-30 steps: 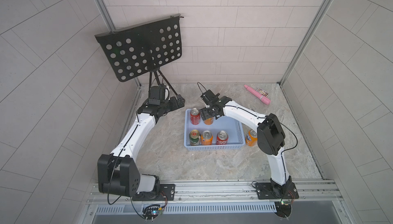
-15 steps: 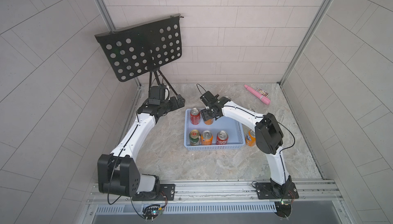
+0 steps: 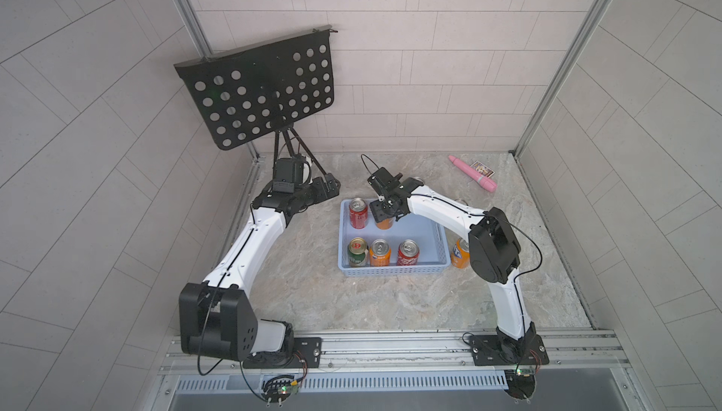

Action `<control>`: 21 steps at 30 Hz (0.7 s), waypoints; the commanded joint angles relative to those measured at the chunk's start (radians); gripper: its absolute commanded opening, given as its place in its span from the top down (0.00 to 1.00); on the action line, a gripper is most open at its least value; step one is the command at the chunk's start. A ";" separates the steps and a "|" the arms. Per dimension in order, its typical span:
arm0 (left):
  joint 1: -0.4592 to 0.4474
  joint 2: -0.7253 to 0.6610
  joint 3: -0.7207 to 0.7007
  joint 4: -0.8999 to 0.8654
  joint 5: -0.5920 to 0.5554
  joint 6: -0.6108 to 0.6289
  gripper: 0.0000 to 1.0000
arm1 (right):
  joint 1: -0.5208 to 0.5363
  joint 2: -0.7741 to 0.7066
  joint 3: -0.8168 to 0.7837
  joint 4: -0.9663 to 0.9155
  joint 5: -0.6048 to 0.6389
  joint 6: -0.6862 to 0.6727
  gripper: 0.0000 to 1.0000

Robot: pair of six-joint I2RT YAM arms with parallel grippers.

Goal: Take out the drinks from the basket
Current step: Pick up the drink from the basket.

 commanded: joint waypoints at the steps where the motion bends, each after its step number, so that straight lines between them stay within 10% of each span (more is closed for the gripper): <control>1: 0.008 -0.003 0.010 0.001 0.016 -0.004 0.00 | 0.003 -0.074 0.029 -0.073 0.046 -0.013 0.81; 21: 0.007 -0.007 -0.022 0.131 0.208 -0.046 0.00 | -0.011 -0.163 0.141 -0.131 0.021 -0.028 0.86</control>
